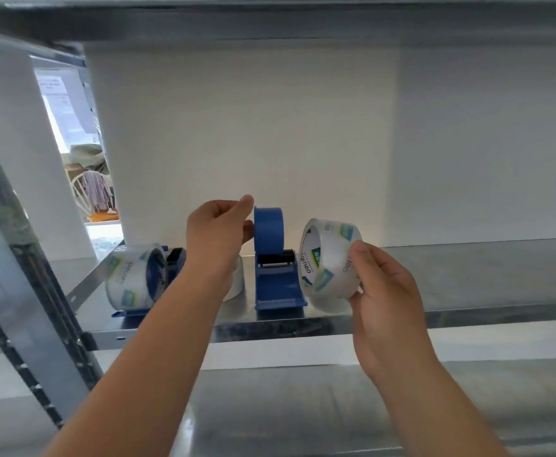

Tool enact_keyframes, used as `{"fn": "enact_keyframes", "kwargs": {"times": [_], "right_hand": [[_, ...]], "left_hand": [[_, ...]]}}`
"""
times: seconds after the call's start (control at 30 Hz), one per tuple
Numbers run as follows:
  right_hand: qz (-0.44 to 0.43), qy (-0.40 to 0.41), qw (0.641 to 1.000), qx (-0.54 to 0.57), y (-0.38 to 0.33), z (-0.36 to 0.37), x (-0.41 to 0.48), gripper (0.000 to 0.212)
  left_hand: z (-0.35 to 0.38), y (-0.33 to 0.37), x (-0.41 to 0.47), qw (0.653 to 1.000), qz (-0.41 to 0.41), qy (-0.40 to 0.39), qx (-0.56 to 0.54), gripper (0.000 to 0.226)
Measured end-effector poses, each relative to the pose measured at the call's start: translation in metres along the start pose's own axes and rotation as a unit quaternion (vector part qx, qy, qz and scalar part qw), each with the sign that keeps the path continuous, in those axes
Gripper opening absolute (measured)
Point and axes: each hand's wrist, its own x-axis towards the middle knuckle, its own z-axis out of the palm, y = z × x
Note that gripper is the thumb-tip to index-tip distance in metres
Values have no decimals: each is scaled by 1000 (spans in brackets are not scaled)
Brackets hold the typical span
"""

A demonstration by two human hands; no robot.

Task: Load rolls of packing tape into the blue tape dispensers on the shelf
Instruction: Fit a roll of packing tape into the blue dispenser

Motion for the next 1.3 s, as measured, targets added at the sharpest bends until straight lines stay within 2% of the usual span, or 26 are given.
{"fn": "enact_keyframes", "kwargs": {"times": [0.1, 0.2, 0.37, 0.53, 0.7, 0.8, 0.97, 1.13, 1.3], "right_hand": [[-1, 11, 1000, -10, 0, 1, 4, 30], [5, 14, 1000, -10, -2, 3, 8, 20], [12, 14, 1000, -5, 0, 8, 12, 19], [24, 18, 1000, -6, 5, 13, 15, 17], [30, 3, 1000, 6, 3, 19, 15, 18], [-3, -18, 1000, -6, 0, 26, 12, 20], [-47, -89, 995, 5, -7, 36, -1, 33], [-88, -134, 987, 6, -8, 39, -11, 21], [-91, -188, 978, -13, -11, 33, -16, 34]], "left_hand": [[7, 3, 14, 998, -57, -36, 15, 41], [9, 3, 20, 991, -110, -76, 17, 39], [10, 3, 22, 985, -128, -113, -24, 17], [6, 8, 6, 977, -132, -157, -58, 34], [-1, 12, -15, 991, -51, -119, -42, 25], [-7, 16, -33, 988, -12, -137, -69, 15], [-16, 14, -56, 981, 61, -174, -58, 38], [-20, 3, -75, 971, 125, -180, -94, 41], [-30, -6, -71, 950, 185, -213, -130, 35]]}}
